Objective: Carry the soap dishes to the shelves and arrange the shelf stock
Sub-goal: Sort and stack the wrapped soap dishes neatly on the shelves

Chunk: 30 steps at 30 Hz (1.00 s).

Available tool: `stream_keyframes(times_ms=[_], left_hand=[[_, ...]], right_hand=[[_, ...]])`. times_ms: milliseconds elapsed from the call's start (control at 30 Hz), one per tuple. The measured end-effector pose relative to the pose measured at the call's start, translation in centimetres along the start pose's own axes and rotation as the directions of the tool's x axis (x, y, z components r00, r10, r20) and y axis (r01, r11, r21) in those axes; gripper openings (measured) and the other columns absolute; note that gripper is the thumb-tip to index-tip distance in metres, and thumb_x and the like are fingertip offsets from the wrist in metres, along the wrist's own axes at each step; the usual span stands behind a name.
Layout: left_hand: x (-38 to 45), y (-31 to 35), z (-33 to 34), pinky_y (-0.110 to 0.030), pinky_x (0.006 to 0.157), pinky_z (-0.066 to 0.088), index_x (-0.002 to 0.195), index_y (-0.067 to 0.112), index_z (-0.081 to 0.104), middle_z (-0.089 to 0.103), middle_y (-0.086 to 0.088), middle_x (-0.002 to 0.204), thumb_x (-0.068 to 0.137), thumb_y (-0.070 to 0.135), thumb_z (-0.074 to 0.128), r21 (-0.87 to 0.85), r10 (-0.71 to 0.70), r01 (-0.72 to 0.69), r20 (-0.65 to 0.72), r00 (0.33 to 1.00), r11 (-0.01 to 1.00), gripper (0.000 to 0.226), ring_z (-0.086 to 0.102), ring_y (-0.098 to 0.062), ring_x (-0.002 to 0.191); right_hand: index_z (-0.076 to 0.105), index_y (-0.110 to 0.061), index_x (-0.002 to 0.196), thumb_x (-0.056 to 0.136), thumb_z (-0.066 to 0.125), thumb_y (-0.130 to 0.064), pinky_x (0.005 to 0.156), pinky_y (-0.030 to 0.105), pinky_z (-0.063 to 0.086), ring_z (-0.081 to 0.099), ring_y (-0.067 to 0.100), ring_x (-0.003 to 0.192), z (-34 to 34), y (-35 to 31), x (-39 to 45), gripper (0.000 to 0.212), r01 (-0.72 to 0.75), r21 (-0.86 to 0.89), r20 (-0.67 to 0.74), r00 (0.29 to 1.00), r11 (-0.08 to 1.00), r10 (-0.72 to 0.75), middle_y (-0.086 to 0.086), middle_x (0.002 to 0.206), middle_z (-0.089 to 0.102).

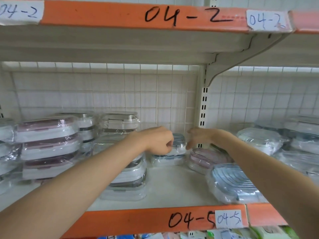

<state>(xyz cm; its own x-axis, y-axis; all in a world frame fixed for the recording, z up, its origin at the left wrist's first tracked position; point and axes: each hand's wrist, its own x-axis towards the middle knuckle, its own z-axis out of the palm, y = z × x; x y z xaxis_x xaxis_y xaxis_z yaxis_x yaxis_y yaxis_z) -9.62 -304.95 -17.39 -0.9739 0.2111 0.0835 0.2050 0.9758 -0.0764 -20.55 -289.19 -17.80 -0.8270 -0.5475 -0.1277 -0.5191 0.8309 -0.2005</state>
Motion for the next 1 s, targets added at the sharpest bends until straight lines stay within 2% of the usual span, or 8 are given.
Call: stream_keyframes(times_ms=[67, 167, 267, 333, 400, 700, 800, 1000], left_hand=[[0.4, 0.7, 0.4, -0.034, 0.062, 0.044, 0.071, 0.005, 0.058, 0.058, -0.013, 0.073, 0.087, 0.017, 0.049, 0.001, 0.012, -0.012, -0.003, 1.0, 1.0, 0.021, 0.048, -0.028, 0.066], [0.9, 1.6, 1.0, -0.039, 0.074, 0.055, 0.08, 0.007, 0.061, 0.066, -0.013, 0.085, 0.084, 0.027, 0.05, 0.004, 0.026, -0.026, 0.002, 1.0, 1.0, 0.023, 0.062, -0.032, 0.08], [0.9, 3.3, 1.3, -0.038, 0.074, 0.052, 0.072, 0.016, 0.054, 0.06, -0.011, 0.082, 0.088, 0.026, 0.052, 0.058, 0.062, -0.063, 0.019, 0.998, 0.996, 0.018, 0.06, -0.032, 0.083], [0.7, 4.3, 1.3, -0.036, 0.065, 0.046, 0.066, 0.013, 0.049, 0.052, -0.009, 0.07, 0.089, 0.023, 0.052, 0.068, 0.082, -0.083, 0.015, 0.997, 0.994, 0.026, 0.054, -0.031, 0.073], [0.5, 4.8, 1.4, -0.033, 0.059, 0.039, 0.065, 0.01, 0.048, 0.044, -0.006, 0.063, 0.09, 0.023, 0.052, 0.093, 0.092, -0.093, 0.014, 0.996, 0.991, 0.028, 0.048, -0.03, 0.068], [0.1, 6.7, 1.2, -0.037, 0.067, 0.047, 0.064, 0.01, 0.049, 0.045, -0.006, 0.061, 0.094, 0.038, 0.052, 0.019, 0.119, -0.119, -0.005, 0.993, 0.993, 0.041, 0.051, -0.032, 0.07], [0.4, 8.5, 2.3, -0.039, 0.079, 0.05, 0.093, -0.001, 0.063, 0.062, -0.014, 0.089, 0.09, 0.062, 0.048, -0.057, 0.164, -0.163, 0.013, 0.986, 0.985, 0.065, 0.058, -0.029, 0.086], [1.4, 12.0, 4.9, -0.036, 0.097, 0.046, 0.126, 0.001, 0.051, 0.056, -0.01, 0.123, 0.072, 0.075, 0.061, -0.218, 0.164, -0.168, -0.038, 0.986, 0.961, 0.092, 0.053, -0.022, 0.11]], right_hand=[[0.054, -0.015, 0.125, 0.086, 0.066, -0.039, 0.095, 0.029, 0.036, 0.046, 0.031, 0.123, 0.0, 1.0, -2.5, 0.048, -0.005, -0.093, 0.038, 0.999, 0.996, 0.009, 0.002, 0.125, 0.054], [0.048, -0.017, 0.133, 0.088, 0.061, -0.044, 0.084, 0.023, 0.034, 0.05, 0.024, 0.115, 0.3, 1.5, -5.8, 0.054, -0.018, -0.251, 0.052, 0.998, 0.968, 0.033, 0.002, 0.128, 0.054], [0.047, -0.036, 0.11, 0.09, 0.056, -0.048, 0.061, 0.014, 0.037, 0.049, 0.017, 0.081, 1.0, 1.9, -6.2, 0.024, -0.081, -0.328, 0.109, 0.986, 0.941, 0.124, 0.006, 0.098, 0.057], [0.054, -0.024, 0.118, 0.09, 0.055, -0.05, 0.075, 0.014, 0.04, 0.051, 0.02, 0.086, 1.9, 2.4, -5.7, 0.038, -0.081, -0.315, 0.136, 0.982, 0.946, 0.13, 0.012, 0.106, 0.06], [0.055, -0.01, 0.125, 0.084, 0.059, -0.058, 0.089, 0.026, 0.041, 0.052, 0.025, 0.096, 2.5, 3.0, -5.0, 0.064, -0.086, -0.307, 0.107, 0.986, 0.948, 0.125, 0.011, 0.113, 0.059], [0.06, -0.005, 0.117, 0.075, 0.071, -0.054, 0.081, 0.029, 0.044, 0.057, 0.026, 0.104, 3.6, 4.5, -2.7, 0.066, -0.14, -0.191, -0.078, 0.989, 0.972, 0.127, 0.007, 0.112, 0.062], [0.057, -0.008, 0.123, 0.078, 0.069, -0.053, 0.081, 0.03, 0.044, 0.056, 0.026, 0.098, 3.6, 4.4, -2.6, 0.066, -0.104, -0.234, -0.055, 0.994, 0.967, 0.094, 0.009, 0.108, 0.062], [0.063, 0.0, 0.105, 0.099, 0.039, -0.019, 0.096, 0.036, 0.043, 0.055, 0.032, 0.113, 3.3, 4.2, -3.2, 0.031, -0.066, -0.359, -0.053, 0.997, 0.931, 0.051, 0.018, 0.109, 0.06]])
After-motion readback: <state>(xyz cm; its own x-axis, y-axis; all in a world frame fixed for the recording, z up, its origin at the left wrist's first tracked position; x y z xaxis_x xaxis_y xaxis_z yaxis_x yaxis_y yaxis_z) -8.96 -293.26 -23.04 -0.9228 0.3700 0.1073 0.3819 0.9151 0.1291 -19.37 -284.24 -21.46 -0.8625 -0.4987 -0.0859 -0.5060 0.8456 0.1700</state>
